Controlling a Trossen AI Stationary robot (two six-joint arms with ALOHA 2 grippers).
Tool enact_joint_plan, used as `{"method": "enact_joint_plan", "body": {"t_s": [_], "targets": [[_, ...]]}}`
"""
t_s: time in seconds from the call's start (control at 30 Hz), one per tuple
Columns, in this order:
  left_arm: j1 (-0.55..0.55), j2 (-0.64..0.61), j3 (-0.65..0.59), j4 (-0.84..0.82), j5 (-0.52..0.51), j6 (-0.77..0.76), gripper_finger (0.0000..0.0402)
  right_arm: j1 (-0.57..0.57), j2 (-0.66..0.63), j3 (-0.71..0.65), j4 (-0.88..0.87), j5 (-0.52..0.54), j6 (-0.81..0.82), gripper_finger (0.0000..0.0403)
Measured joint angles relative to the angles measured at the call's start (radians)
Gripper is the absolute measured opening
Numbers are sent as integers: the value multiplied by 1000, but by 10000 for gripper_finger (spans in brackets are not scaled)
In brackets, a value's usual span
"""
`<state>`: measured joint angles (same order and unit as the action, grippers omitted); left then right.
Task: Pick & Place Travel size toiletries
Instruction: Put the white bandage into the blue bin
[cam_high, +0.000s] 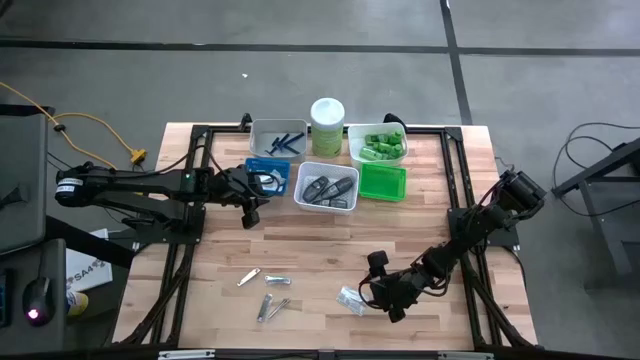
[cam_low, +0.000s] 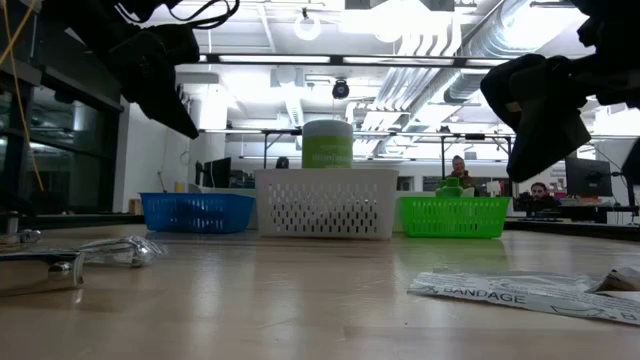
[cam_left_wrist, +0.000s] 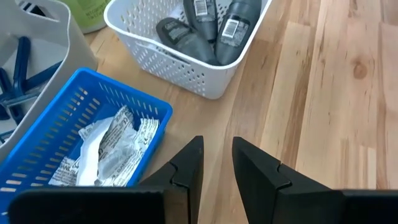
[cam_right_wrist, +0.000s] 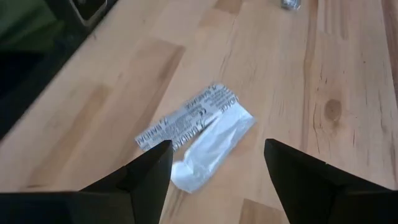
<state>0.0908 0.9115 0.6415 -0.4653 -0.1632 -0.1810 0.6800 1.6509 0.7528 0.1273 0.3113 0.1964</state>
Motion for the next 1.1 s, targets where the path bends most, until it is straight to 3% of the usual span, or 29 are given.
{"method": "enact_joint_plan", "body": {"t_s": [0.43,1.1], "targets": [[0,0,0,-2,-1,0,83,1,116,0,23,-51,-109,230],[0,0,0,-6,-1,0,83,8,123,2,-6,2,-227,230]]}}
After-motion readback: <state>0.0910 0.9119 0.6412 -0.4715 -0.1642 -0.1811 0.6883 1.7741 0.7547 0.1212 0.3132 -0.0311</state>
